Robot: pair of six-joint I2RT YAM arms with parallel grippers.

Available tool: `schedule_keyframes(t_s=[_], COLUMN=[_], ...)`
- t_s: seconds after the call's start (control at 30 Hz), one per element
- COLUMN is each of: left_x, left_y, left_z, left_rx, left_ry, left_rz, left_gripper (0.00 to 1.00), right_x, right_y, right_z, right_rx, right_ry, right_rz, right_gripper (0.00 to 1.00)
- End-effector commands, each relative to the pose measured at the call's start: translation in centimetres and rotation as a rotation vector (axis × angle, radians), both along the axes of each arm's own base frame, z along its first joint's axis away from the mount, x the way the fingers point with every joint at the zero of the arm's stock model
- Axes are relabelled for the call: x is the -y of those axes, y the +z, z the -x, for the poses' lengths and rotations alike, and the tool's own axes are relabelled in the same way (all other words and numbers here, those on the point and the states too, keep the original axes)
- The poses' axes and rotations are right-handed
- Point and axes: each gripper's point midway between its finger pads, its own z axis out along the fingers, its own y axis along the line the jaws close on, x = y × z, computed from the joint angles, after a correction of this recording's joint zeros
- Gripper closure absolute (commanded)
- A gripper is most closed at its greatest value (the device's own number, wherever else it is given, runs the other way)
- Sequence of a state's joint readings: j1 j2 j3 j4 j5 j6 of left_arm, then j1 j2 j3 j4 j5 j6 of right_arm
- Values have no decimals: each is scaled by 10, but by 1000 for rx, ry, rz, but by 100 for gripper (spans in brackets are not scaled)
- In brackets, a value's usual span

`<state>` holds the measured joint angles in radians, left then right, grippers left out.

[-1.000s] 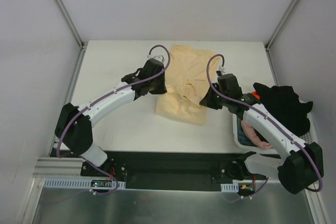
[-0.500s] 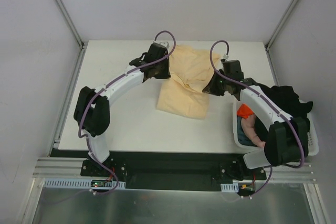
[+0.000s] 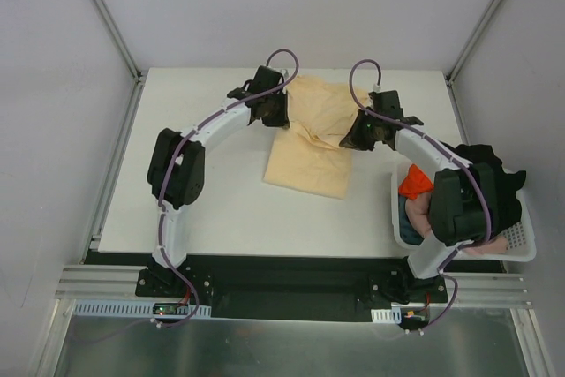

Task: Fold and stack the t-shirts
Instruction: Fold the folded rectangular tshirt in 1/3 of the way

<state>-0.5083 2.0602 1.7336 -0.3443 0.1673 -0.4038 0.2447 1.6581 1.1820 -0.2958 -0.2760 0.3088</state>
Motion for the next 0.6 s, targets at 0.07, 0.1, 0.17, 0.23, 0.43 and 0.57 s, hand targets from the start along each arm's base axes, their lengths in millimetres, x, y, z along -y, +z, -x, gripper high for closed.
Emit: schedule_keyframes(t_s=[0.07,0.1,0.17,0.23,0.43,0.57], left_x=[-1,-1,4,7,6,4], left_y=[-6,-10,-13,-14,-2,16], left_z=[-9,-6,-7,-6,-2,3], left_rx=[-32,-52,-69,-77,-65,-39], left_ry=[-19,-27,-57,-70,-88,-97], left_rz=[-11,-13,3,7,14,22], left_gripper=[99,98,95,91,53,4], right_x=[10,10,11,12,19,18], right_y=[0,-5,-8,-14,-13,-1], right_z=[-27,-29,-31,-33,-37,-33], right_rx=[25,14,0,-14,-15,14], right_ry=[-64,-69,-76,-84,-114,-93], right_rz=[28,30,22,22,29,19], right_gripper=[94,93,93,91,71,27])
